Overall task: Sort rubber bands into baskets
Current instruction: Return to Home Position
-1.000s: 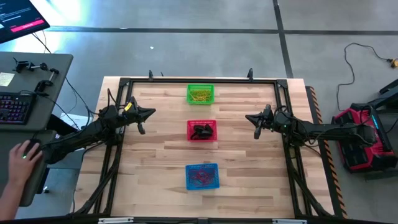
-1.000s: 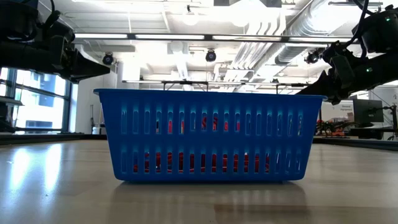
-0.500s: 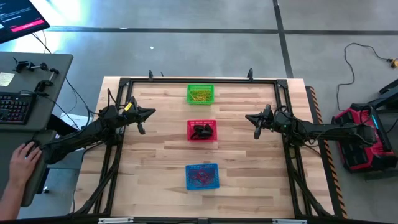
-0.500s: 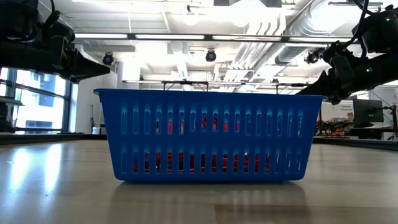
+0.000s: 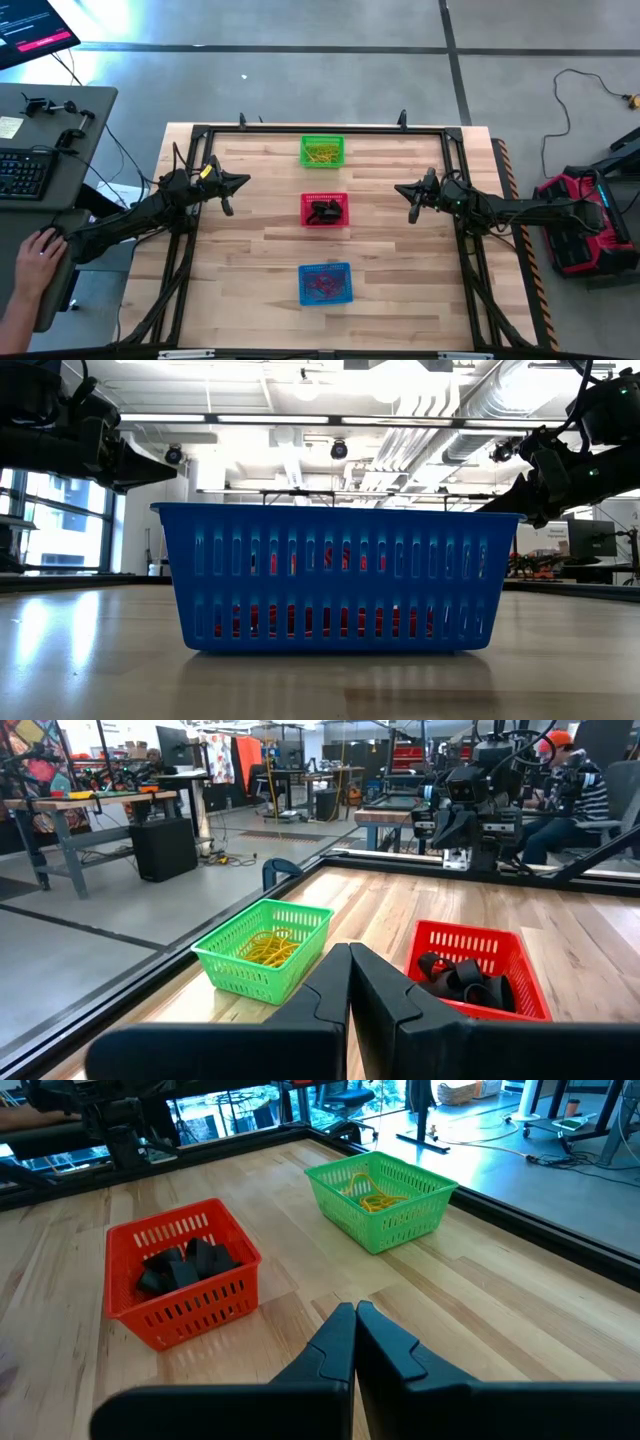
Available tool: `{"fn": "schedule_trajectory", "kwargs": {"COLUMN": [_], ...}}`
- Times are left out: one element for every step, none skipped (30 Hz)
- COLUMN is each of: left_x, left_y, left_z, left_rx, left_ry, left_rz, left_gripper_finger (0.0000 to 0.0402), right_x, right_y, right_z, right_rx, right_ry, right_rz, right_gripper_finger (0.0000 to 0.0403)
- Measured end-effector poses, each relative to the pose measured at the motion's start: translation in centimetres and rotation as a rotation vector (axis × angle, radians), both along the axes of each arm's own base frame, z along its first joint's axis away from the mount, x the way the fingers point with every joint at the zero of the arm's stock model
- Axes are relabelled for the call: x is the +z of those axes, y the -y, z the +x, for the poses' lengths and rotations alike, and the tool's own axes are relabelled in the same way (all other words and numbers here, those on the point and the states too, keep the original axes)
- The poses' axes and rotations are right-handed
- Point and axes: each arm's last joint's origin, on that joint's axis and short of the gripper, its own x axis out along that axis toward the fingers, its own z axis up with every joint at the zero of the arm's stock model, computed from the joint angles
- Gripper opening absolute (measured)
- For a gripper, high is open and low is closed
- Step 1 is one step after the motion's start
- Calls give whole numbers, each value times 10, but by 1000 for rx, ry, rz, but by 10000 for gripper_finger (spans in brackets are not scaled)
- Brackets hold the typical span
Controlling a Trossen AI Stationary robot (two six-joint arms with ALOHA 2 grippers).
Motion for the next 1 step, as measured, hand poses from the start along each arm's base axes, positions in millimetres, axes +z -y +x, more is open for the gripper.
{"fn": "schedule_trajectory", "kwargs": {"left_x": [0], "left_y": [0], "left_z": [0], "left_rx": [0], "left_ry": [-1], "left_rz": [0], "left_gripper_finger": [0], "right_x": [0], "right_y": [0], "right_z": [0], "right_rx": [0], "right_ry": [1], "right_rz": [0], "right_gripper_finger": [0]}}
